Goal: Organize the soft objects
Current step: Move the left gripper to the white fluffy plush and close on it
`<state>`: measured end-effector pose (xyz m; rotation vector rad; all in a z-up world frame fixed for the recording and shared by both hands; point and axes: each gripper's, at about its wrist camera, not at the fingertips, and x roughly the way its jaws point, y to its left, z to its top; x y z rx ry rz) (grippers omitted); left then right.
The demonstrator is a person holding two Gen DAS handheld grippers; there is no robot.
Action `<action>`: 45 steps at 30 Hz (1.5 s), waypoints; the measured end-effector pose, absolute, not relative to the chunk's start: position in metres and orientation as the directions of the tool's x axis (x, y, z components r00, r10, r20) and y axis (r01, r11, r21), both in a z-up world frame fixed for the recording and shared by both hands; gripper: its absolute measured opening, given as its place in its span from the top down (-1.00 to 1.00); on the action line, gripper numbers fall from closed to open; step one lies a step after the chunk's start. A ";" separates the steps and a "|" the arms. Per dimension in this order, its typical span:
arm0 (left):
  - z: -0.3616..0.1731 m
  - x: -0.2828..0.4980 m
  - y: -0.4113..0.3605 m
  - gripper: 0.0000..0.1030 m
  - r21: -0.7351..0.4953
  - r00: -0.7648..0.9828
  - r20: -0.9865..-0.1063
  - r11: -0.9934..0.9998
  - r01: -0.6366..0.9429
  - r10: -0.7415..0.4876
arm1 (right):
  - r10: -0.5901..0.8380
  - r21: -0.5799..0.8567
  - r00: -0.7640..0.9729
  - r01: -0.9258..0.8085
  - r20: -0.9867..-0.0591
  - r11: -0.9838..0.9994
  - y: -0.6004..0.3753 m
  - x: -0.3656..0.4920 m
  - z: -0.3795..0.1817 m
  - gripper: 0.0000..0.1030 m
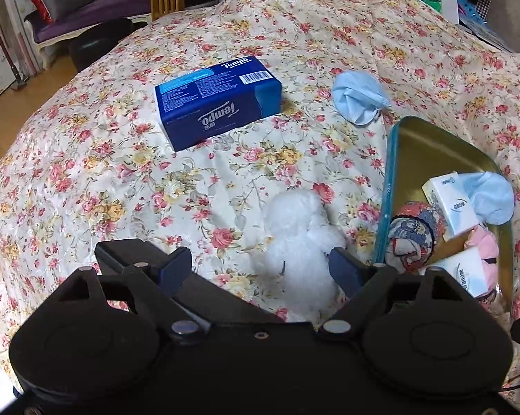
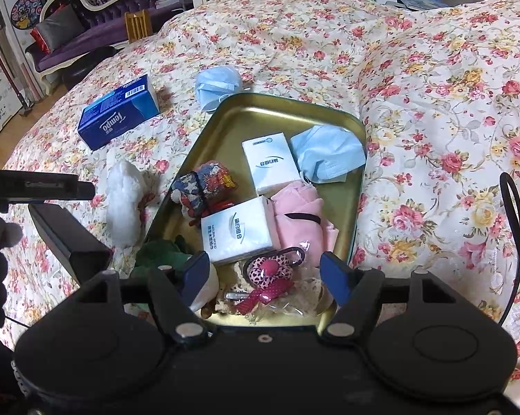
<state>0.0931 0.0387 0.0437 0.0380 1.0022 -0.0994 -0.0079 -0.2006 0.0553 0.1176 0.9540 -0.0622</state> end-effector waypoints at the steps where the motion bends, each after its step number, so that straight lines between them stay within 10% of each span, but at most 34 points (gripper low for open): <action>1: 0.043 0.093 0.037 -0.61 -0.005 0.538 -0.841 0.995 0.102 -0.060 | -0.003 0.070 0.576 0.104 -0.818 0.992 -0.200 -0.007 0.055 -0.35; 45: 0.014 0.101 0.064 -0.61 -0.071 0.527 -0.846 0.997 0.040 -0.081 | -0.016 0.021 0.508 0.068 -0.861 0.997 -0.171 0.002 0.027 -0.43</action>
